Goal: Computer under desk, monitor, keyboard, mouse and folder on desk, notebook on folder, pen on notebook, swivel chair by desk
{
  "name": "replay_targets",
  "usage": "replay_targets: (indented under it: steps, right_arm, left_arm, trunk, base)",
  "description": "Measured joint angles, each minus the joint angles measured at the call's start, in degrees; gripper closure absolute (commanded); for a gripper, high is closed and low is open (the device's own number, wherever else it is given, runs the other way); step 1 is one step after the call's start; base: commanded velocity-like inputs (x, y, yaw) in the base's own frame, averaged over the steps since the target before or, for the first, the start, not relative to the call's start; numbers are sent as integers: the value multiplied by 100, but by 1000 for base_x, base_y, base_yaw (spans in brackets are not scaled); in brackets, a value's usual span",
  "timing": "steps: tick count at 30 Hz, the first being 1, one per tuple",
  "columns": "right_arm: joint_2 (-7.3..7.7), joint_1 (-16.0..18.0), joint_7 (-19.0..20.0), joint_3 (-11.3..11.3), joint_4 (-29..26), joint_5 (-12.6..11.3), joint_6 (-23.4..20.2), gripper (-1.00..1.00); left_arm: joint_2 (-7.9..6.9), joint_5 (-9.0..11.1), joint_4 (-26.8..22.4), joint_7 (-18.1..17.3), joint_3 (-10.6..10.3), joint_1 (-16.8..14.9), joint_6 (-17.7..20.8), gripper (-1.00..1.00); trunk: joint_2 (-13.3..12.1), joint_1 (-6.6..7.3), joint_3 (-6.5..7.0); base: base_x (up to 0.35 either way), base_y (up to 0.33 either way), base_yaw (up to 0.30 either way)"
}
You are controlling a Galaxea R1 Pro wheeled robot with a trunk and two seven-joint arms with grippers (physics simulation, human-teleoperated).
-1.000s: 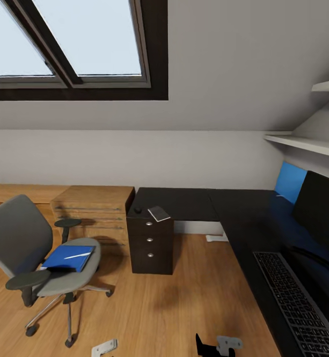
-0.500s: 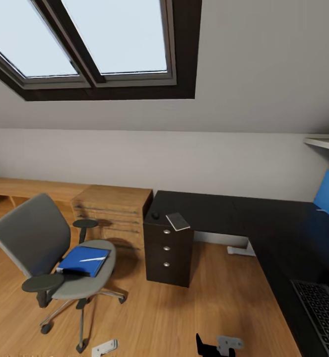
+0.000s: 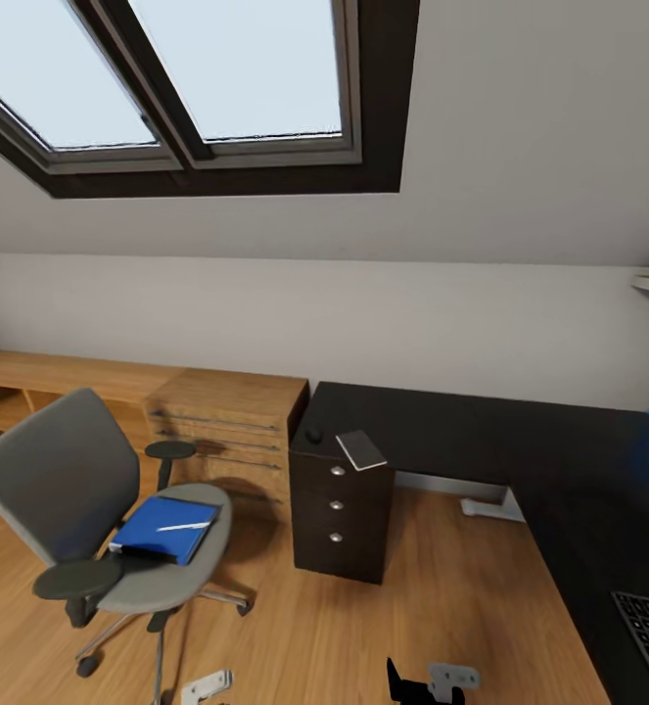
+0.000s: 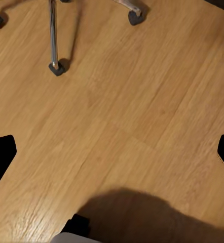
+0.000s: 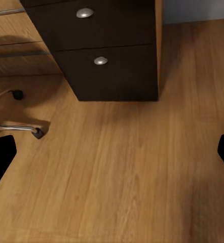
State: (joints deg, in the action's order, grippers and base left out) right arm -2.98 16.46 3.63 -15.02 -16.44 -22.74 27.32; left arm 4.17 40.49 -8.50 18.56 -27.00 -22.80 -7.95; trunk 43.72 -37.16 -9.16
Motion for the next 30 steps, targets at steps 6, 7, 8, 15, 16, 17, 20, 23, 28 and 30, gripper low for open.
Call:
replay_targets:
  steps: [6, 7, 8, 15, 16, 17, 20, 23, 28, 30]
  right_arm:
    - [27, 4, -22, 36, -241, 1, -37, -100]
    - [31, 5, -29, 39, -351, 2, -58, -100]
    - [42, 7, -72, 47, -616, 3, -145, -100]
    - [185, 18, -1422, 61, -2982, 18, -2431, -100]
    - [193, 25, -1718, 51, -3455, 1, -2879, -100]
    - [194, 33, -1980, 48, -3887, 3, -3314, -100]
    - [187, 91, -2409, 46, -4528, 11, -4040, -100]
    - [179, 422, -2715, 45, -4816, 13, -4665, -100]
    - [204, 1300, -2804, 151, -4822, -92, -5643, -100]
    - [206, 1387, -2777, 208, -4666, -135, -5712, -100]
  left_arm:
    - [62, -113, -364, 4, -212, 0, -702, -100]
    - [67, -148, -440, 11, -270, 0, -725, -100]
    - [73, -211, -609, 23, -380, 0, -723, -100]
    - [-60, -341, -2567, 681, -545, 1, 575, -100]
    - [-158, -299, -3153, 955, -563, -1, 935, -100]
    - [-275, -281, -3778, 1225, -570, -1, 1340, -100]
    - [-484, -225, -4985, 1617, -554, 2, 2157, -100]
    - [-584, -130, -5774, 1790, -469, 2, 2741, -100]
    - [-614, -52, -6085, 1859, 57, 3, 3130, -100]
    - [-629, -46, -6068, 1862, 146, 2, 3152, -100]
  trunk:
    - [0, 0, 1]
    - [0, 0, 0]
    - [0, 0, 1]
    - [0, 0, 2]
    - [0, 1, 3]
    - [0, 1, 3]
    - [-1, 1, 2]
    - [-1, 1, 2]
    - [-1, 0, 1]
    - [-1, 0, 1]
  base:
    - [324, 0, 0]
    - [324, 0, 0]
    - [324, 0, 0]
    - [324, 0, 0]
    - [324, 0, 0]
    - [324, 0, 0]
    - [324, 0, 0]
    - [324, 0, 0]
    - [324, 0, 0]
    - [324, 0, 0]
